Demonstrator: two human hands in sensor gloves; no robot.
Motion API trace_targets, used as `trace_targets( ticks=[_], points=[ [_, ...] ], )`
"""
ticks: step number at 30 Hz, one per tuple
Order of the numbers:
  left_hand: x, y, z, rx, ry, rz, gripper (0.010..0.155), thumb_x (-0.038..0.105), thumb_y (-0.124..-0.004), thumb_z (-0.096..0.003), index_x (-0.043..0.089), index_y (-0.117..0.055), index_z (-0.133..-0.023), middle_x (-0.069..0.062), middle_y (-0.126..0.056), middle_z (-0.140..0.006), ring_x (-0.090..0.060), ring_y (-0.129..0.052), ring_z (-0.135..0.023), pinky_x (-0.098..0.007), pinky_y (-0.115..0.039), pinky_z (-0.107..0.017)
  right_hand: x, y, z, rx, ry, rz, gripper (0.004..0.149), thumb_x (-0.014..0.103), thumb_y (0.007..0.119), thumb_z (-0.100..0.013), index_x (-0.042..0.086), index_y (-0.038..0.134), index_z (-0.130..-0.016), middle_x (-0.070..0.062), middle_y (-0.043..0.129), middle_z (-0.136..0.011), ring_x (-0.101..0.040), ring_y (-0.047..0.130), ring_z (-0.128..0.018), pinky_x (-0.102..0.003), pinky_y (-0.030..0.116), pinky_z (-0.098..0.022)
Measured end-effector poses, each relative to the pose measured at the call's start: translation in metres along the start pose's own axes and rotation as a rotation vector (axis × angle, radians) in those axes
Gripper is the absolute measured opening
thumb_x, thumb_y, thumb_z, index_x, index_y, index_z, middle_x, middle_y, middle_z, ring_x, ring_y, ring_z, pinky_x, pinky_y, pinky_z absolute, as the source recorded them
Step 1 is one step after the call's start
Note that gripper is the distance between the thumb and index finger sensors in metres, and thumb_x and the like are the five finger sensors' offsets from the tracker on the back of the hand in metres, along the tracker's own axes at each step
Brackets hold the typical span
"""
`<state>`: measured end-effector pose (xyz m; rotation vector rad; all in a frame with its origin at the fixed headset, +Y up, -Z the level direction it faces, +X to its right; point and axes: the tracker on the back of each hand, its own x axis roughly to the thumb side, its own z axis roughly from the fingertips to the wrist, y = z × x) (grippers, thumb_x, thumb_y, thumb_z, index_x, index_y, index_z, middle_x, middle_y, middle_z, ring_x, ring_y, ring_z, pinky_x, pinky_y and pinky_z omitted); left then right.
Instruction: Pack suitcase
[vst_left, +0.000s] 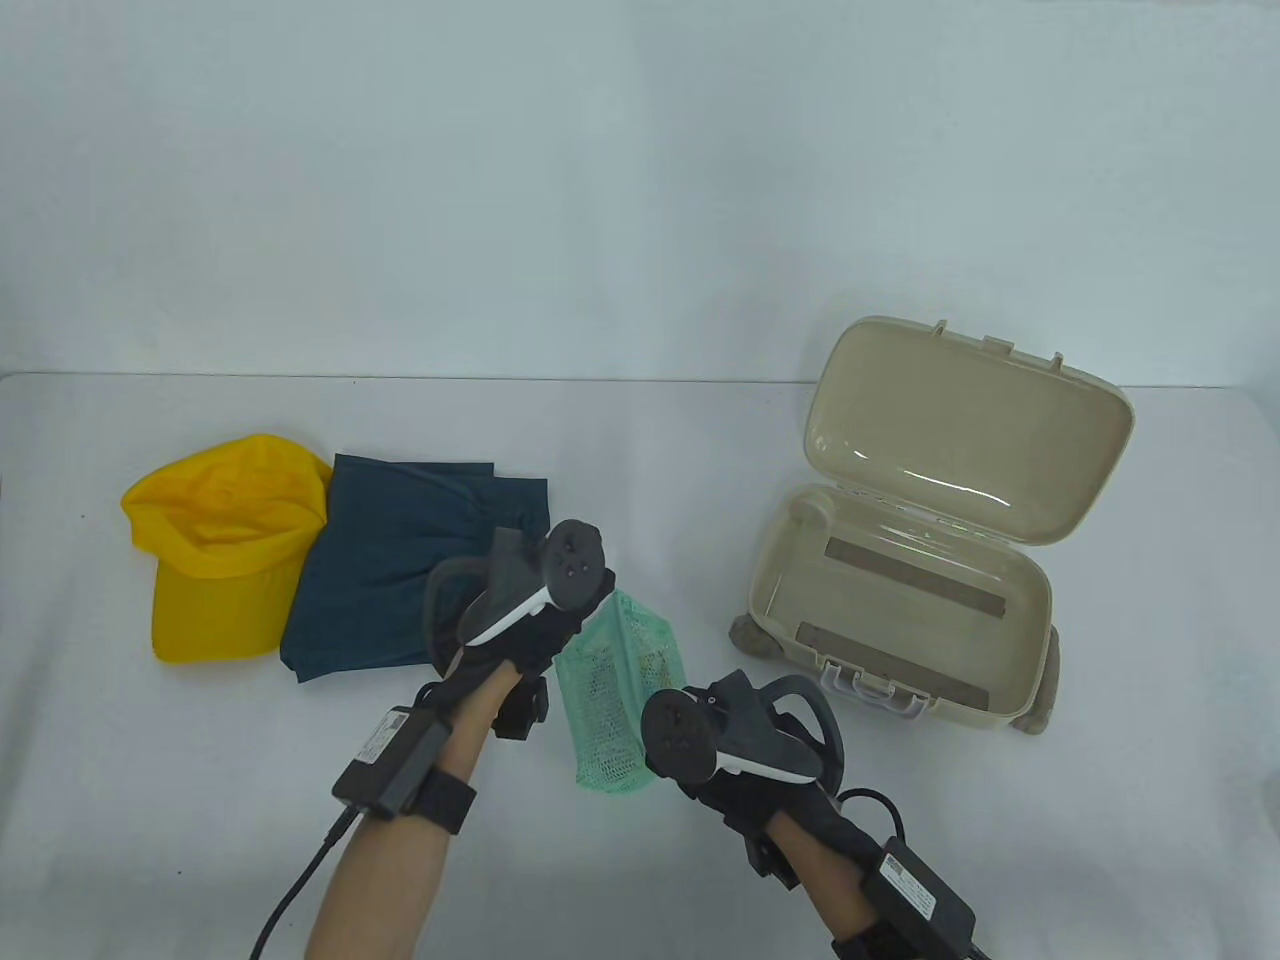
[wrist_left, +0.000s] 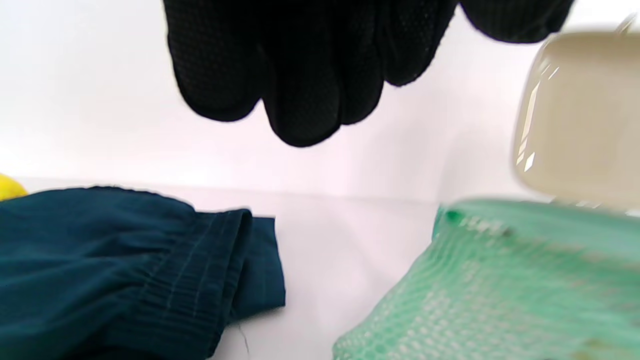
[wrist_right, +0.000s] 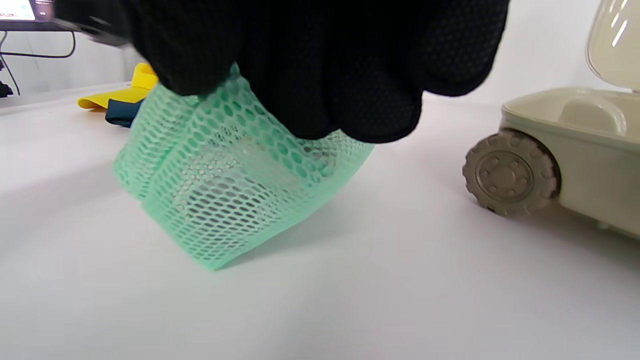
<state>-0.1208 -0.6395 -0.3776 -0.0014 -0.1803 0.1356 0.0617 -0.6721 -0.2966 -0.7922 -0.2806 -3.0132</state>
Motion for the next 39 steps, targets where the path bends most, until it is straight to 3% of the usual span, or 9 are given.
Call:
trace_targets(
  ticks=[5,8,11,18,24,31,37,39],
  points=[
    [-0.01,0.017,0.062,0.103,-0.081,0.012,0.068,0.057,-0.062,-0.0473,0.03,-0.05,-0.109,-0.003,-0.065,-0.111,-0.025,-0.083,-0.093,-0.046,-0.075,-0.066,-0.018,0.0,-0.002,0.069,0.044,-0.074,0.053,0.05,0.075,-0.048,0.018,0.081,-0.089,-0.005,0.094,-0.081,-0.028,0.097,-0.07,-0.044,0.083,-0.052],
    [-0.02,0.014,0.097,0.121,-0.101,0.031,0.071,0.058,-0.062,-0.0473,0.029,-0.047,-0.11,-0.005,-0.062,-0.112,-0.028,-0.08,-0.096,-0.049,-0.073,-0.067,-0.032,0.0,-0.003,0.078,0.086,-0.135,0.056,0.052,0.072,-0.05,0.016,0.08,-0.091,-0.008,0.094,-0.083,-0.03,0.097,-0.071,-0.045,0.083,-0.052],
    [-0.028,0.008,0.114,0.139,-0.113,0.031,0.073,0.058,-0.061,-0.0475,0.027,-0.043,-0.111,-0.007,-0.061,-0.113,-0.03,-0.079,-0.096,-0.05,-0.072,-0.068,-0.04,0.002,-0.005,0.053,0.147,-0.165,0.057,0.051,0.067,-0.052,0.013,0.079,-0.092,-0.01,0.094,-0.083,-0.031,0.097,-0.07,-0.044,0.083,-0.05],
    [-0.031,0.001,0.122,0.175,-0.116,-0.002,0.081,0.06,-0.06,-0.0469,0.021,-0.035,-0.113,-0.013,-0.046,-0.118,-0.038,-0.061,-0.107,-0.056,-0.065,-0.072,-0.05,-0.008,-0.006,-0.078,0.293,-0.186,0.066,0.053,0.065,-0.052,0.007,0.07,-0.099,-0.014,0.089,-0.089,-0.031,0.098,-0.069,-0.042,0.085,-0.048],
    [-0.04,-0.003,0.12,0.151,-0.1,0.028,0.085,0.061,-0.059,-0.0463,0.019,-0.032,-0.114,-0.015,-0.039,-0.12,-0.044,-0.046,-0.111,-0.058,-0.055,-0.076,-0.053,-0.012,-0.03,0.025,0.394,-0.049,0.067,0.052,0.067,-0.052,0.004,0.07,-0.099,-0.016,0.09,-0.088,-0.03,0.1,-0.065,-0.04,0.087,-0.045],
    [-0.047,-0.006,0.119,0.126,-0.073,0.027,0.086,0.062,-0.059,-0.046,0.017,-0.03,-0.114,-0.016,-0.032,-0.121,-0.045,-0.038,-0.112,-0.057,-0.048,-0.078,-0.039,-0.003,-0.058,0.171,0.446,-0.006,0.075,0.06,0.064,-0.05,0.003,0.072,-0.098,-0.015,0.095,-0.082,-0.028,0.104,-0.058,-0.038,0.09,-0.039],
    [-0.048,-0.007,0.119,0.113,-0.068,0.026,0.086,0.061,-0.059,-0.0461,0.016,-0.031,-0.114,-0.016,-0.033,-0.121,-0.045,-0.038,-0.112,-0.058,-0.048,-0.078,-0.018,0.016,-0.075,0.231,0.473,0.154,0.073,0.06,0.065,-0.049,0.004,0.077,-0.094,-0.01,0.1,-0.075,-0.024,0.106,-0.054,-0.038,0.09,-0.037],
    [-0.049,-0.007,0.119,0.117,-0.069,0.032,0.086,0.061,-0.059,-0.0461,0.016,-0.031,-0.114,-0.016,-0.033,-0.121,-0.045,-0.039,-0.112,-0.058,-0.048,-0.078,-0.013,0.02,-0.08,0.249,0.471,0.17,0.065,0.055,0.069,-0.05,0.006,0.08,-0.091,-0.007,0.101,-0.071,-0.021,0.106,-0.051,-0.037,0.09,-0.037]
  ],
)
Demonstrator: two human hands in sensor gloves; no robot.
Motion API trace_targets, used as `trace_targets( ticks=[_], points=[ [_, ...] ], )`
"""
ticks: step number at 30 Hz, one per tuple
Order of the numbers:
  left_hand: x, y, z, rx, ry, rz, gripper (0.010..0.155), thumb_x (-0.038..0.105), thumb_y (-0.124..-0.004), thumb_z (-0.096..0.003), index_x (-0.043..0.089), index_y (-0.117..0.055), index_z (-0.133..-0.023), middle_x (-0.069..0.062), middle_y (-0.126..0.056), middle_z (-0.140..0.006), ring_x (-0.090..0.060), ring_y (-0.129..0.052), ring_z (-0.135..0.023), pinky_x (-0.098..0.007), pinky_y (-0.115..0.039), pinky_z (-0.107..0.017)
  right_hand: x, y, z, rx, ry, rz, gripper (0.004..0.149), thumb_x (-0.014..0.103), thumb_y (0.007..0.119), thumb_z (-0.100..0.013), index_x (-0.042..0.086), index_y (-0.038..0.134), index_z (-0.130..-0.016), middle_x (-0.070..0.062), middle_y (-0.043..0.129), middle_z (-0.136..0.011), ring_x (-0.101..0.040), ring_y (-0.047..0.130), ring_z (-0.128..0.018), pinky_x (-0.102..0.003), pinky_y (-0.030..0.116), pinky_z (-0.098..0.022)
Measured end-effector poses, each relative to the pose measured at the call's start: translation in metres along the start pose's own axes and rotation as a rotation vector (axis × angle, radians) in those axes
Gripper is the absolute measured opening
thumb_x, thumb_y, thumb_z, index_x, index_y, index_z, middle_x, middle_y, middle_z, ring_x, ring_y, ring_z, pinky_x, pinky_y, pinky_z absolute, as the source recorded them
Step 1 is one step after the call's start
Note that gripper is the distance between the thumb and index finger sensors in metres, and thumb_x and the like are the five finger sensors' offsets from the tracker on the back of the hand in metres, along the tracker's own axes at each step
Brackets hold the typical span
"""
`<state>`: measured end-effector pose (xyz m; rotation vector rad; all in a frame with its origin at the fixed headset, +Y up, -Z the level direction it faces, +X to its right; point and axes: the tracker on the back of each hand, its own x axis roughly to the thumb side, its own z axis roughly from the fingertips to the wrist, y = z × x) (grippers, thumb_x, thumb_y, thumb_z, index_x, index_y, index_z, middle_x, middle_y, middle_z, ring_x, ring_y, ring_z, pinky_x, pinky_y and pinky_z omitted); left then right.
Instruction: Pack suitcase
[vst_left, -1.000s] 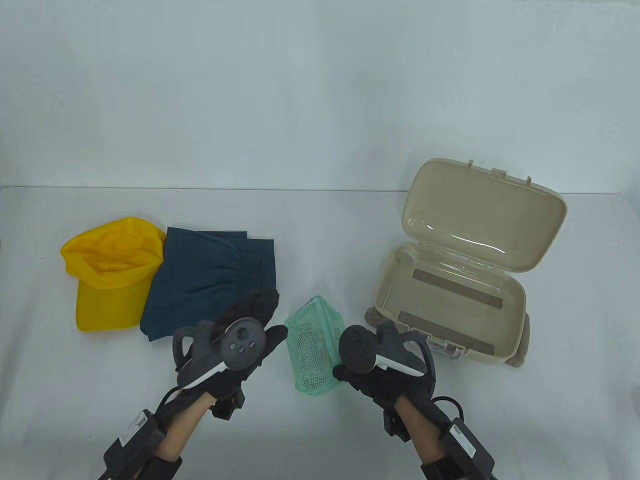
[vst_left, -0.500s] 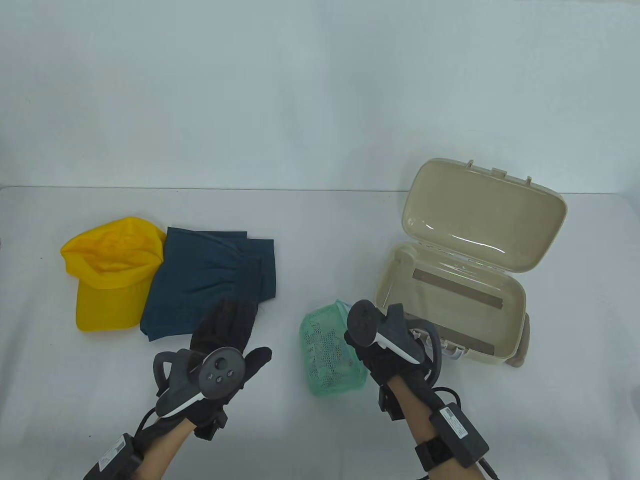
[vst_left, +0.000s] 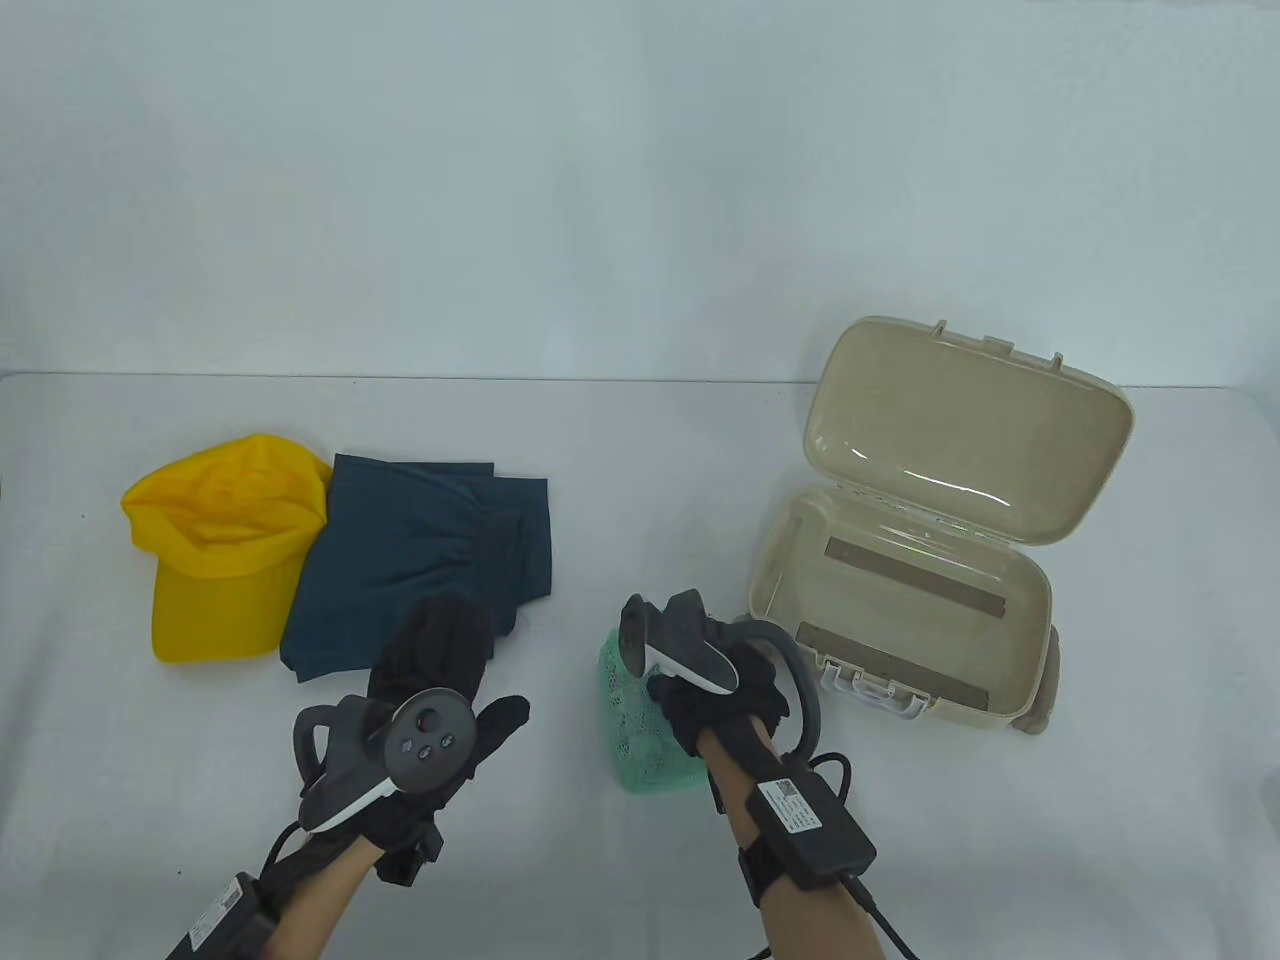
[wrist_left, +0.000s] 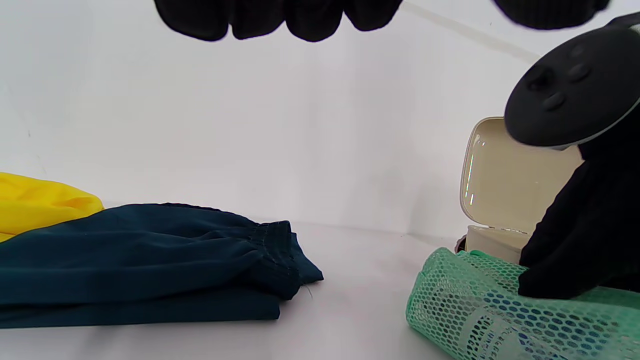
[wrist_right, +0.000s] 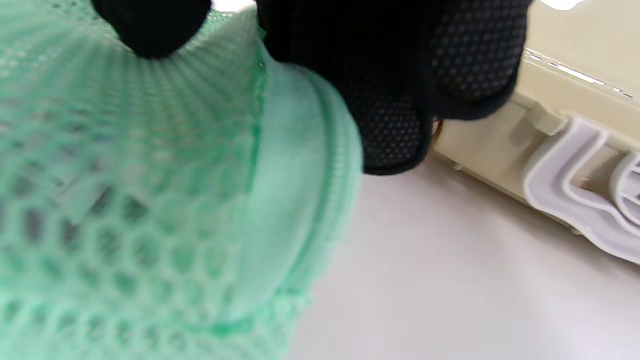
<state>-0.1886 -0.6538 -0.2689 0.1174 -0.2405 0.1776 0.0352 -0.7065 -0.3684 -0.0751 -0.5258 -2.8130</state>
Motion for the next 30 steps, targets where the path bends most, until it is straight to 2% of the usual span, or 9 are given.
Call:
trace_targets(
  ticks=[3,9,12,17,21,24,27,28,30],
  points=[
    [-0.001,0.0,0.0,0.003,0.003,-0.006,0.086,0.061,-0.059,-0.0462,0.017,-0.031,-0.114,-0.016,-0.034,-0.121,-0.045,-0.04,-0.112,-0.058,-0.048,-0.078,0.008,-0.001,-0.002,-0.011,-0.004,-0.032,0.052,0.045,0.074,-0.051,0.008,0.084,-0.085,-0.002,0.103,-0.063,-0.017,0.106,-0.045,-0.035,0.09,-0.035],
    [-0.003,0.001,0.0,-0.001,0.016,-0.012,0.086,0.061,-0.059,-0.0462,0.017,-0.031,-0.114,-0.016,-0.033,-0.121,-0.045,-0.039,-0.112,-0.058,-0.048,-0.078,0.011,-0.013,0.002,-0.015,-0.022,-0.034,0.047,0.04,0.074,-0.051,0.008,0.085,-0.084,-0.001,0.103,-0.058,-0.015,0.106,-0.04,-0.034,0.09,-0.033],
    [-0.004,0.0,0.0,-0.007,0.021,-0.012,0.086,0.061,-0.059,-0.0461,0.017,-0.031,-0.114,-0.016,-0.033,-0.121,-0.045,-0.038,-0.112,-0.058,-0.047,-0.078,0.004,-0.026,0.006,-0.005,-0.054,-0.125,0.046,0.039,0.073,-0.052,0.008,0.086,-0.083,0.0,0.103,-0.055,-0.012,0.105,-0.037,-0.032,0.09,-0.031],
    [-0.006,0.0,0.0,-0.018,0.028,-0.014,0.086,0.061,-0.059,-0.046,0.017,-0.031,-0.114,-0.016,-0.032,-0.121,-0.045,-0.036,-0.112,-0.058,-0.047,-0.078,-0.018,-0.053,0.014,0.016,-0.13,-0.392,0.045,0.038,0.073,-0.052,0.007,0.086,-0.082,-0.001,0.103,-0.054,-0.011,0.105,-0.035,-0.031,0.091,-0.03],
    [-0.006,0.003,0.001,-0.02,0.031,0.011,0.086,0.062,-0.059,-0.0461,0.017,-0.031,-0.114,-0.016,-0.032,-0.121,-0.046,-0.036,-0.112,-0.059,-0.047,-0.078,-0.051,-0.077,0.021,-0.054,-0.098,-0.454,0.045,0.038,0.073,-0.052,0.007,0.086,-0.082,0.0,0.103,-0.053,-0.011,0.106,-0.034,-0.03,0.092,-0.029],
    [-0.007,0.002,0.0,-0.037,0.021,0.003,0.087,0.062,-0.059,-0.0457,0.017,-0.03,-0.114,-0.016,-0.03,-0.121,-0.046,-0.033,-0.112,-0.059,-0.046,-0.078,-0.094,-0.097,0.026,-0.118,-0.043,-0.542,0.045,0.038,0.072,-0.052,0.007,0.085,-0.083,0.0,0.103,-0.054,-0.011,0.106,-0.035,-0.03,0.092,-0.029],
    [-0.008,-0.002,-0.002,-0.09,-0.009,0.018,0.088,0.062,-0.059,-0.0457,0.018,-0.027,-0.114,-0.016,-0.026,-0.121,-0.046,-0.027,-0.112,-0.06,-0.043,-0.078,-0.135,-0.108,0.028,-0.166,0.034,-0.61,0.045,0.038,0.071,-0.053,0.007,0.085,-0.084,-0.001,0.103,-0.055,-0.011,0.105,-0.035,-0.03,0.092,-0.029],
    [-0.008,-0.003,-0.002,-0.092,0.003,0.004,0.088,0.062,-0.059,-0.0457,0.018,-0.027,-0.114,-0.016,-0.026,-0.121,-0.046,-0.028,-0.112,-0.06,-0.043,-0.078,-0.154,-0.111,0.027,-0.191,0.087,-0.626,0.045,0.037,0.071,-0.053,0.007,0.085,-0.084,-0.001,0.103,-0.055,-0.012,0.106,-0.036,-0.031,0.091,-0.03],
    [-0.008,-0.002,-0.002,-0.08,0.009,-0.019,0.087,0.062,-0.059,-0.0457,0.018,-0.028,-0.114,-0.016,-0.027,-0.121,-0.046,-0.028,-0.112,-0.059,-0.043,-0.078,-0.171,-0.111,0.025,-0.204,0.134,-0.631,0.045,0.036,0.07,-0.054,0.007,0.084,-0.085,-0.001,0.103,-0.056,-0.012,0.105,-0.036,-0.031,0.091,-0.03]
  ],
)
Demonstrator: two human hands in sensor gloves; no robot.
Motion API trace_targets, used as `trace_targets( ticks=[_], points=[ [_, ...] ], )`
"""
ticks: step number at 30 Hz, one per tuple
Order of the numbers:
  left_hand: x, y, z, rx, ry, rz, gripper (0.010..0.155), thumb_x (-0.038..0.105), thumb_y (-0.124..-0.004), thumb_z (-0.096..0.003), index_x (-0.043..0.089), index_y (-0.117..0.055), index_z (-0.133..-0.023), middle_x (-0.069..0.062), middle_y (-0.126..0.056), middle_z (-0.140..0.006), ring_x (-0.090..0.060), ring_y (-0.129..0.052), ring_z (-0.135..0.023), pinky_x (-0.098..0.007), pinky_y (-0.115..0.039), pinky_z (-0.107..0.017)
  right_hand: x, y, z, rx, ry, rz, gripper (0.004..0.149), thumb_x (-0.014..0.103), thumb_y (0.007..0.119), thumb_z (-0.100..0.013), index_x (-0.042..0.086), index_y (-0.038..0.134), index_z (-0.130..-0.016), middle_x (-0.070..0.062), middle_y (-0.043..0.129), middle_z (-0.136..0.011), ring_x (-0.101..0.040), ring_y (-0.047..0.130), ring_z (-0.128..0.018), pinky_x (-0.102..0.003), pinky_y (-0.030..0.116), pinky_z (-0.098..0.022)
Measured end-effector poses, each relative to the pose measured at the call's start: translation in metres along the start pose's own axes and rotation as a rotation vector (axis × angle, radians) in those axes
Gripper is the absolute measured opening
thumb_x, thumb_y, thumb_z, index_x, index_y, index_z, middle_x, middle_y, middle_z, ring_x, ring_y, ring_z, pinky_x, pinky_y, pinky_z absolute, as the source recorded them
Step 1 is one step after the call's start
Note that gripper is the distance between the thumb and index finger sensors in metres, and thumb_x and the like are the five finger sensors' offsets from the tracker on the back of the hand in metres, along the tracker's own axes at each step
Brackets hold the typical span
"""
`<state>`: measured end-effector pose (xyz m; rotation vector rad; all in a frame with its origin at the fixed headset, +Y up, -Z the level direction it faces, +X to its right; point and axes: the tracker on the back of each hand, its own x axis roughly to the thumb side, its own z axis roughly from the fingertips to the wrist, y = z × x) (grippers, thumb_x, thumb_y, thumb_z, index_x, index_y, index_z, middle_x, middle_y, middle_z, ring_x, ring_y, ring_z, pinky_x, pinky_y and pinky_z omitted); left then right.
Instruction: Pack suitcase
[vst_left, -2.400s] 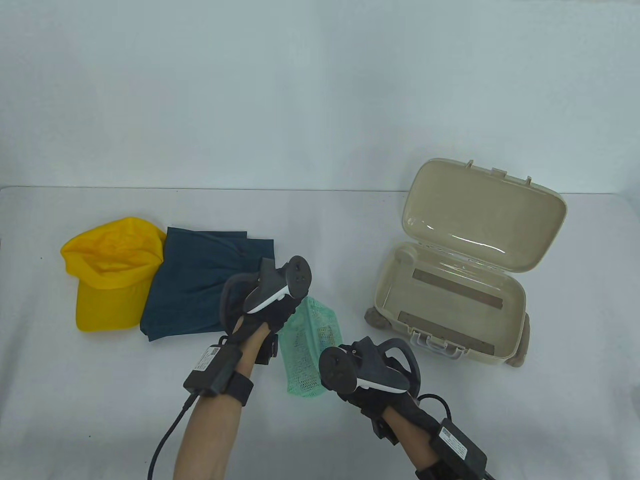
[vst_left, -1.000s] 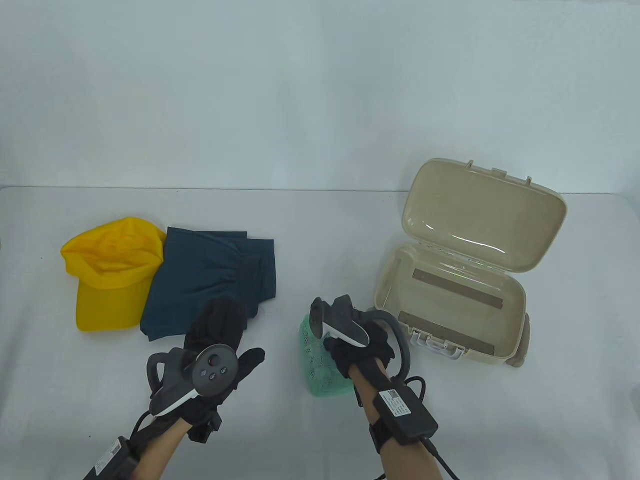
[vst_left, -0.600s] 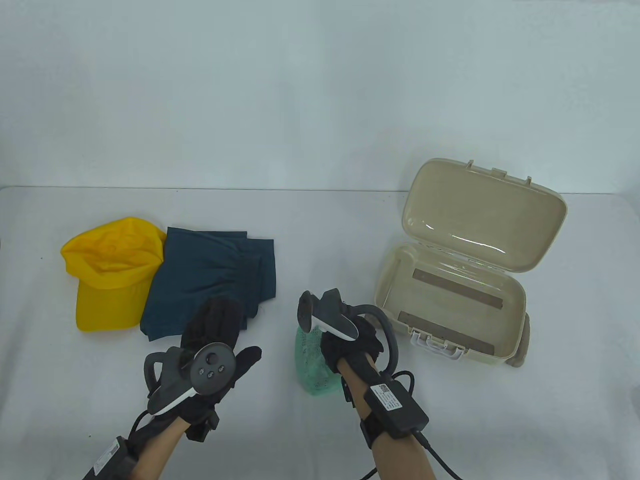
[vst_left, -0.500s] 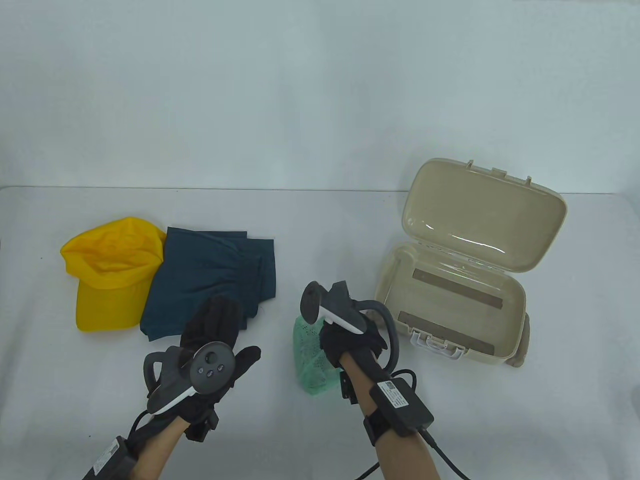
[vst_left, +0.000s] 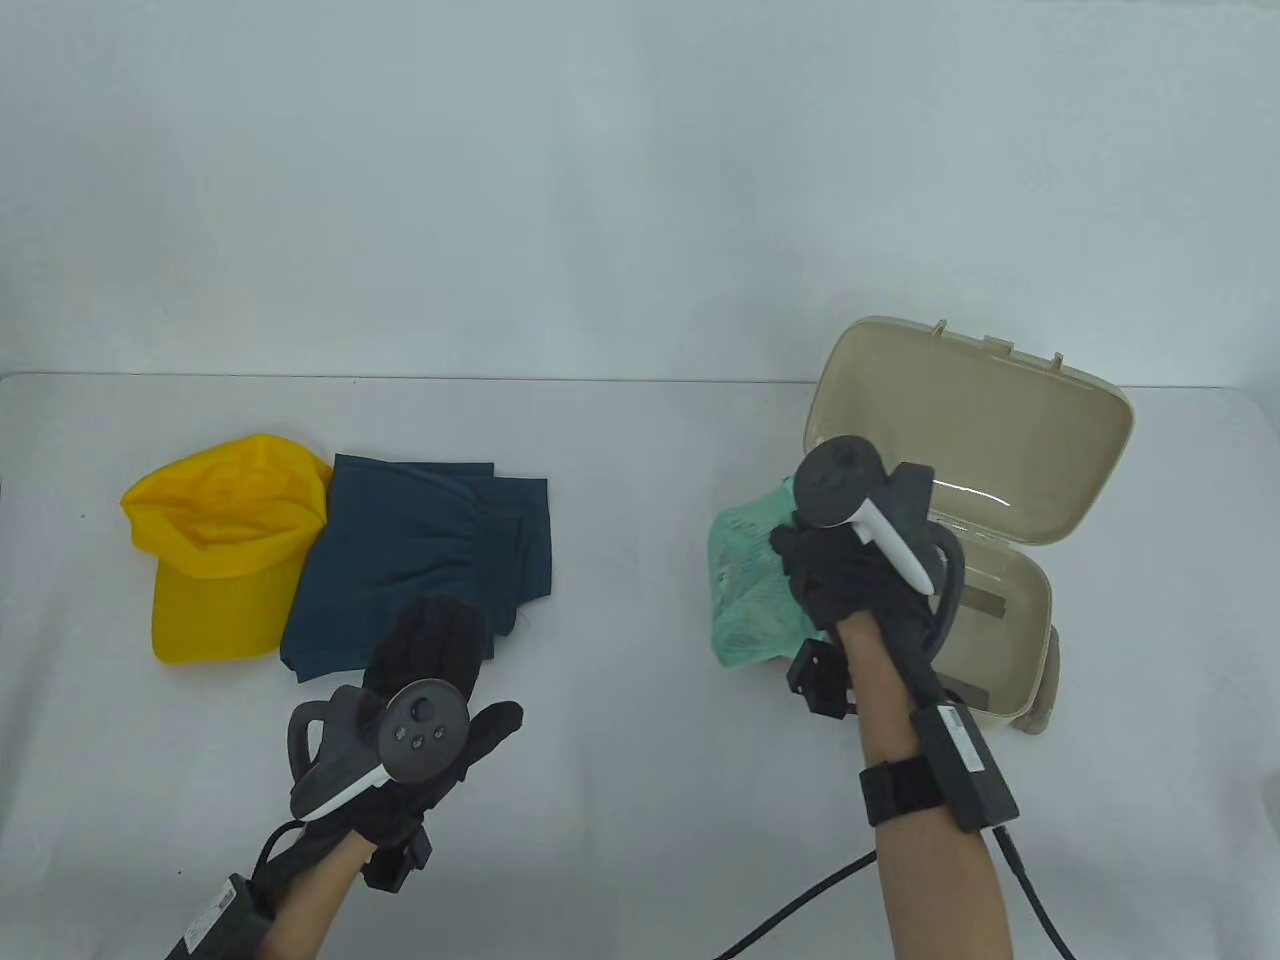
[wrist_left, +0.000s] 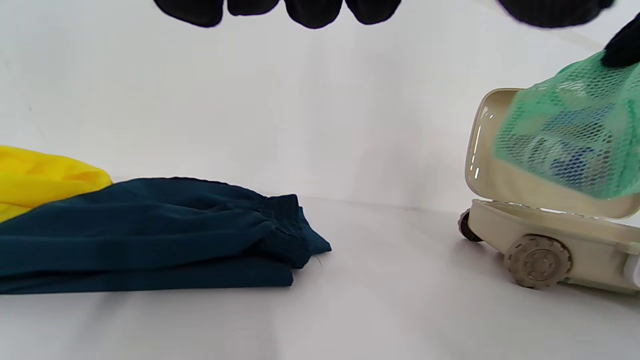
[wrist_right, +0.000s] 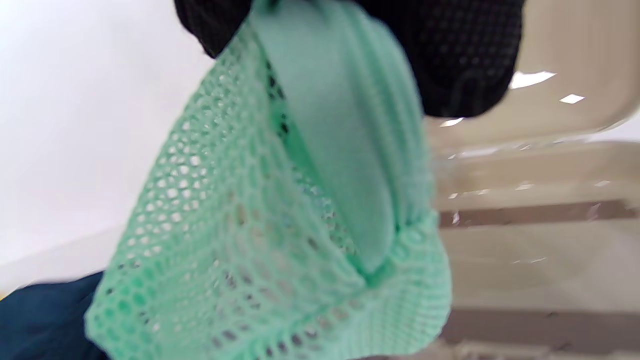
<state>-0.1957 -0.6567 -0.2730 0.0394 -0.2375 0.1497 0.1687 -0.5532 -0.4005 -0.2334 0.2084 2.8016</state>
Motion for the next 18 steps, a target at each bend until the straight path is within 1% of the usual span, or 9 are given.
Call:
trace_targets(
  ticks=[3,6,9,11,15,18],
  points=[
    [-0.003,0.002,0.001,0.01,0.015,0.014,0.087,0.062,-0.059,-0.0457,0.017,-0.028,-0.114,-0.016,-0.026,-0.121,-0.046,-0.028,-0.112,-0.059,-0.043,-0.078,-0.031,-0.013,-0.014,-0.042,0.081,-0.003,0.045,0.036,0.069,-0.054,0.007,0.083,-0.085,-0.002,0.103,-0.057,-0.012,0.105,-0.037,-0.031,0.091,-0.031],
    [-0.005,0.003,0.001,0.019,0.026,0.009,0.087,0.062,-0.059,-0.0458,0.017,-0.028,-0.114,-0.016,-0.027,-0.121,-0.046,-0.028,-0.112,-0.059,-0.043,-0.078,-0.06,-0.014,-0.026,-0.05,0.147,-0.039,0.045,0.036,0.069,-0.054,0.007,0.083,-0.085,-0.001,0.102,-0.057,-0.012,0.105,-0.037,-0.031,0.091,-0.031],
    [-0.005,0.002,0.0,0.016,0.035,-0.003,0.087,0.062,-0.059,-0.0459,0.017,-0.028,-0.114,-0.016,-0.027,-0.121,-0.046,-0.029,-0.112,-0.059,-0.043,-0.078,-0.089,-0.008,-0.037,-0.047,0.21,-0.091,0.045,0.037,0.069,-0.054,0.008,0.083,-0.085,-0.001,0.102,-0.057,-0.012,0.105,-0.038,-0.031,0.091,-0.031],
    [-0.006,0.001,0.0,0.015,0.039,-0.017,0.087,0.061,-0.059,-0.0459,0.017,-0.028,-0.114,-0.016,-0.027,-0.121,-0.046,-0.029,-0.112,-0.058,-0.043,-0.079,-0.11,0.0,-0.043,-0.034,0.246,-0.145,0.045,0.037,0.069,-0.054,0.008,0.083,-0.085,-0.001,0.102,-0.057,-0.012,0.105,-0.038,-0.031,0.091,-0.031],
    [-0.006,0.0,-0.001,0.006,0.043,-0.017,0.087,0.061,-0.059,-0.0459,0.017,-0.028,-0.114,-0.016,-0.027,-0.121,-0.046,-0.029,-0.112,-0.058,-0.043,-0.079,-0.139,0.015,-0.051,-0.005,0.303,-0.222,0.045,0.037,0.069,-0.054,0.007,0.082,-0.085,-0.001,0.102,-0.057,-0.012,0.105,-0.037,-0.031,0.091,-0.031],
    [-0.007,0.0,-0.001,0.003,0.048,-0.017,0.087,0.061,-0.059,-0.0459,0.017,-0.029,-0.114,-0.016,-0.027,-0.121,-0.046,-0.029,-0.111,-0.058,-0.043,-0.079,-0.154,0.021,-0.055,0.005,0.332,-0.213,0.045,0.037,0.069,-0.054,0.007,0.083,-0.085,-0.001,0.102,-0.057,-0.012,0.105,-0.038,-0.031,0.091,-0.031]
  ],
)
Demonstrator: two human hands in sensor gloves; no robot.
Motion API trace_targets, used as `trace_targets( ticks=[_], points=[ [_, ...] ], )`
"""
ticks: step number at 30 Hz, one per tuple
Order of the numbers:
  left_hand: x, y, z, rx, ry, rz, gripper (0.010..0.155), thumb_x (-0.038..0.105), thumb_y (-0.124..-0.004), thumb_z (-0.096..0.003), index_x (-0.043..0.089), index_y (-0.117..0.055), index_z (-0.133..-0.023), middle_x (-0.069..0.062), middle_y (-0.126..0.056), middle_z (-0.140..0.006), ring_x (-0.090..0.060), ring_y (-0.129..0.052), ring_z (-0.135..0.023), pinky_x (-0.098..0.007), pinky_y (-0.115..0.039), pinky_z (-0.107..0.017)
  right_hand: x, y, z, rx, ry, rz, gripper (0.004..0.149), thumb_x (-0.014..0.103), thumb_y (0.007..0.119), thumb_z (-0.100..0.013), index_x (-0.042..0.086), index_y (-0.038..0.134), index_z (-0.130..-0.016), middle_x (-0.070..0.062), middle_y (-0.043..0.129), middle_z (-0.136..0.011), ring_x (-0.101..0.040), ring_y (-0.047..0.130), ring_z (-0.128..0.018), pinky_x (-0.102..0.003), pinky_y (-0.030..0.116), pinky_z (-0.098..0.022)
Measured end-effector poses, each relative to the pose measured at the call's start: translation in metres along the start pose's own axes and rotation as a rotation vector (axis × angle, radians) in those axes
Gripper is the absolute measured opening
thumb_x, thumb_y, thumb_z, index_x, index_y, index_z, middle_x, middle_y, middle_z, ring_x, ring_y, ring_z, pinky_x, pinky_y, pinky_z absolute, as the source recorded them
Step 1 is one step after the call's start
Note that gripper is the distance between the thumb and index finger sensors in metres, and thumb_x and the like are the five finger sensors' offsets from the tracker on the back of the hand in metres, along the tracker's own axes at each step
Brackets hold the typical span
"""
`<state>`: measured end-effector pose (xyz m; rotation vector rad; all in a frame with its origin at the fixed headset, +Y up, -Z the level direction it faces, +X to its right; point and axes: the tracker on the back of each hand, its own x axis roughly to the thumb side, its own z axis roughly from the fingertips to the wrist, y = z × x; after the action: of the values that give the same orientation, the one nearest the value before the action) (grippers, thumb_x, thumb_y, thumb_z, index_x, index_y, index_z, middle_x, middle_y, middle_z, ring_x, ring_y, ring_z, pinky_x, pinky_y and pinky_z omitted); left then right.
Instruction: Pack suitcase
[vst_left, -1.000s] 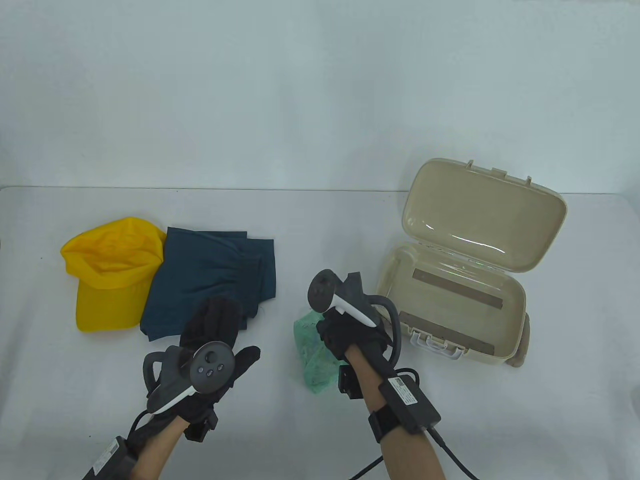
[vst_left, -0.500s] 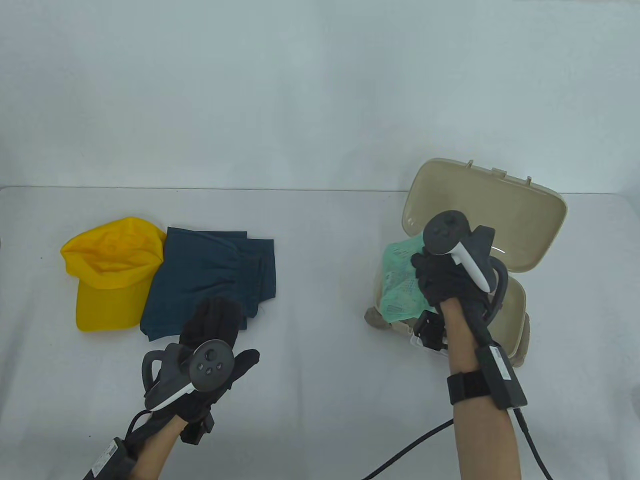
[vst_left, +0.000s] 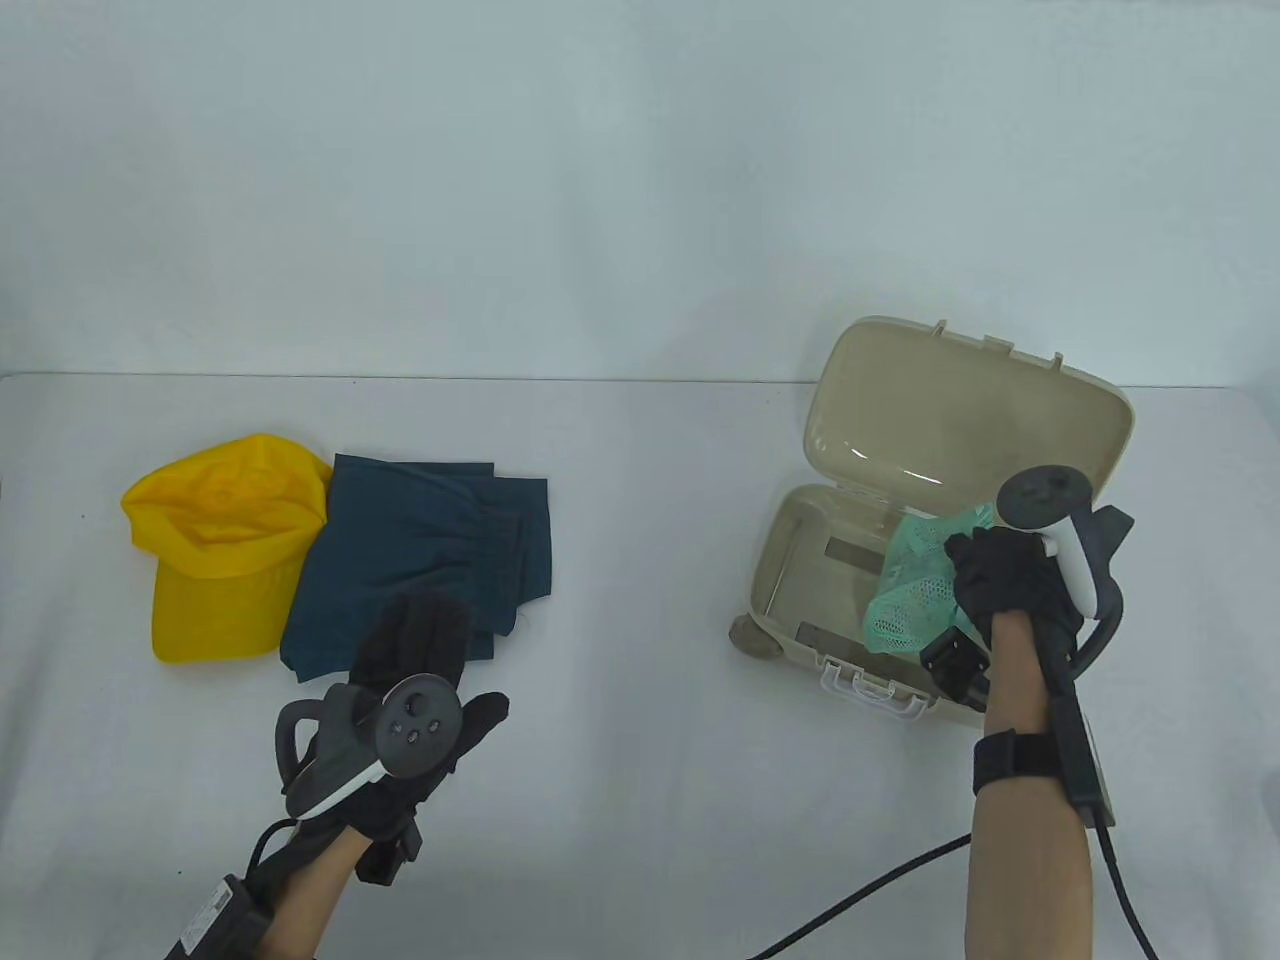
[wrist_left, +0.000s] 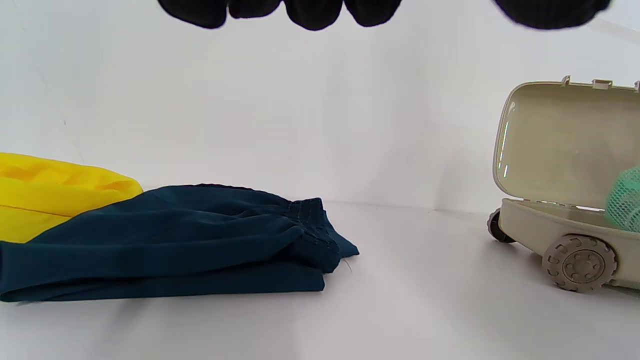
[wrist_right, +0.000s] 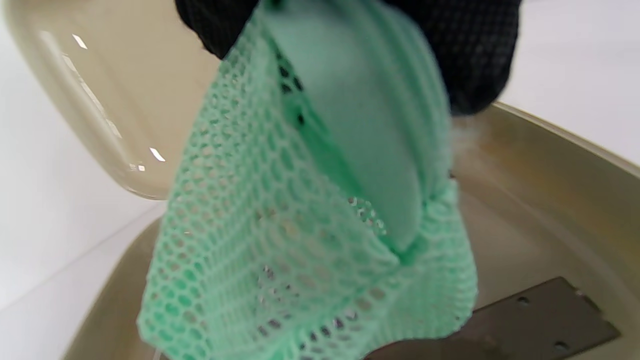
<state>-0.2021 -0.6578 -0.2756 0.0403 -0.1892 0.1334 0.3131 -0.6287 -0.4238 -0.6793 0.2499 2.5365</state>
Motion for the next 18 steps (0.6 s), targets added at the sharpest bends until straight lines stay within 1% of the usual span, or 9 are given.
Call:
trace_targets(
  ticks=[4,7,9,14,18],
  points=[
    [-0.001,-0.002,-0.001,-0.012,0.007,-0.004,0.086,0.061,-0.059,-0.0461,0.017,-0.029,-0.114,-0.016,-0.028,-0.121,-0.046,-0.03,-0.111,-0.058,-0.044,-0.078,-0.014,0.001,-0.008,-0.008,0.04,0.044,0.045,0.036,0.069,-0.054,0.007,0.083,-0.085,-0.002,0.102,-0.056,-0.012,0.105,-0.037,-0.032,0.091,-0.031],
    [-0.001,-0.003,-0.001,-0.02,0.009,-0.007,0.086,0.061,-0.059,-0.0461,0.017,-0.029,-0.114,-0.016,-0.028,-0.121,-0.046,-0.03,-0.111,-0.058,-0.044,-0.078,-0.021,0.0,-0.013,-0.037,0.079,0.124,0.045,0.037,0.07,-0.053,0.007,0.083,-0.085,-0.002,0.102,-0.055,-0.012,0.105,-0.036,-0.031,0.091,-0.03],
    [-0.001,-0.003,-0.001,-0.024,0.009,-0.008,0.086,0.061,-0.059,-0.0462,0.017,-0.029,-0.114,-0.016,-0.028,-0.121,-0.046,-0.03,-0.111,-0.058,-0.044,-0.078,-0.026,0.0,-0.016,-0.034,0.112,0.163,0.045,0.036,0.07,-0.054,0.006,0.084,-0.085,-0.002,0.103,-0.055,-0.013,0.105,-0.036,-0.032,0.091,-0.03],
    [0.0,-0.003,-0.001,-0.033,0.008,-0.01,0.086,0.061,-0.059,-0.0462,0.017,-0.029,-0.114,-0.016,-0.028,-0.121,-0.046,-0.03,-0.111,-0.058,-0.044,-0.078,-0.03,0.006,-0.018,-0.086,0.16,0.279,0.046,0.037,0.071,-0.053,0.007,0.083,-0.086,-0.002,0.103,-0.059,-0.014,0.105,-0.038,-0.032,0.09,-0.031],
    [0.0,-0.003,-0.001,-0.035,0.01,-0.012,0.086,0.061,-0.059,-0.0463,0.017,-0.029,-0.114,-0.016,-0.028,-0.121,-0.046,-0.03,-0.111,-0.058,-0.044,-0.078,-0.03,0.013,-0.017,-0.1,0.189,0.396,0.049,0.04,0.071,-0.053,0.008,0.081,-0.088,-0.003,0.103,-0.063,-0.017,0.106,-0.041,-0.033,0.091,-0.032]
  ],
)
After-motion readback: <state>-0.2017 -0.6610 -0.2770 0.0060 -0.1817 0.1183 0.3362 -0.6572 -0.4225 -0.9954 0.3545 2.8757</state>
